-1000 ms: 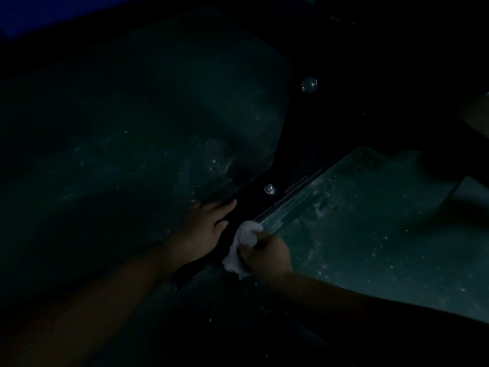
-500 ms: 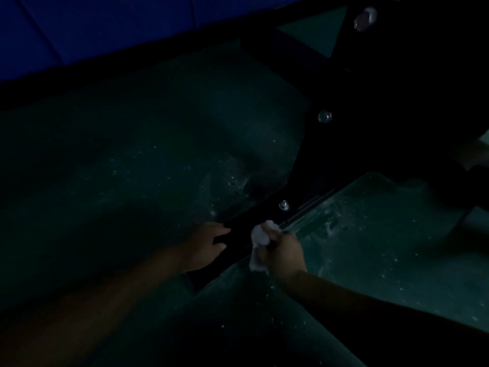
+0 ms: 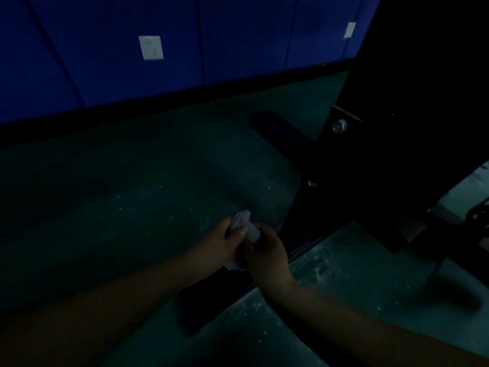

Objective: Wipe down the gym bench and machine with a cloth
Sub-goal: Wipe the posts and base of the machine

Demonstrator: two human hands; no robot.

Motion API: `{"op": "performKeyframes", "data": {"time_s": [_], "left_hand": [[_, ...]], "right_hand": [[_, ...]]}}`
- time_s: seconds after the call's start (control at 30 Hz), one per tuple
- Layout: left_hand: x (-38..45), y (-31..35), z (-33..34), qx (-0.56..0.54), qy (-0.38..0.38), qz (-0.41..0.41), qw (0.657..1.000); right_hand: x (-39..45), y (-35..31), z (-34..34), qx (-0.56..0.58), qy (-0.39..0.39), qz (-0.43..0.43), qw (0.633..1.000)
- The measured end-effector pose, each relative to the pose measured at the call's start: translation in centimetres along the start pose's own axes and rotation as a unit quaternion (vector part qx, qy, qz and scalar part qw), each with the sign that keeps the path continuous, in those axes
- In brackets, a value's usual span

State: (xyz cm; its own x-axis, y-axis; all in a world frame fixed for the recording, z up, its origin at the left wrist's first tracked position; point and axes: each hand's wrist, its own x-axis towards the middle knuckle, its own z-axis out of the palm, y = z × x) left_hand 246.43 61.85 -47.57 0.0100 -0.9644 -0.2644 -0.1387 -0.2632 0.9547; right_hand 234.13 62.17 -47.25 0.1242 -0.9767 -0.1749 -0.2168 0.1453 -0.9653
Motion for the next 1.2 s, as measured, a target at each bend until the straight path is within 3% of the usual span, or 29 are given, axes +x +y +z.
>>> {"op": "performKeyframes", "data": {"time_s": [0.13, 0.3, 0.43, 0.53, 0.7, 0.8, 0.9, 0.97, 1.07, 1.2], "left_hand": [[-0.6, 5.4, -0.6, -0.046, 0.053, 0.041, 0.997], [-0.5, 10.6, -2.4, -0.066, 0.184, 0.115, 0.974], [0.4, 14.7, -3.3, -0.05, 0.266, 0.185, 0.945], [0.9, 16.6, -2.1, -0.041, 0.238, 0.223, 0.944], [2.9, 16.7, 1.0, 0.048, 0.187, 0.296, 0.935], [4.2, 15.7, 3.1, 0.219, 0.144, 0.367, 0.893], [5.6, 15.8, 3.4, 0.314, 0.155, 0.431, 0.832], [6.9, 16.5, 2.7, 0.382, 0.145, 0.413, 0.814], [9.1, 17.9, 0.3, 0.368, 0.162, 0.312, 0.861], [10.7, 19.9, -2.5, 0.364, 0.238, 0.22, 0.873]], "right_hand": [[0.4, -4.4, -0.4, 0.049, -0.019, -0.068, 0.996], [-0.3, -8.7, -1.8, -0.081, -0.014, -0.078, 0.994], [-2.1, -13.4, -5.2, -0.217, -0.02, -0.194, 0.956], [-2.3, -15.9, -8.9, -0.312, 0.019, -0.252, 0.916], [-2.4, -14.8, -14.0, -0.418, 0.088, -0.185, 0.885], [-2.0, -13.8, -15.3, -0.41, 0.095, -0.128, 0.898], [-1.5, -13.2, -15.7, -0.412, 0.065, -0.113, 0.902], [-1.1, -13.2, -15.9, -0.396, 0.059, -0.112, 0.91], [-1.2, -13.4, -16.0, -0.396, 0.043, -0.113, 0.91], [-1.4, -13.4, -16.1, -0.395, 0.034, -0.112, 0.911]]}}
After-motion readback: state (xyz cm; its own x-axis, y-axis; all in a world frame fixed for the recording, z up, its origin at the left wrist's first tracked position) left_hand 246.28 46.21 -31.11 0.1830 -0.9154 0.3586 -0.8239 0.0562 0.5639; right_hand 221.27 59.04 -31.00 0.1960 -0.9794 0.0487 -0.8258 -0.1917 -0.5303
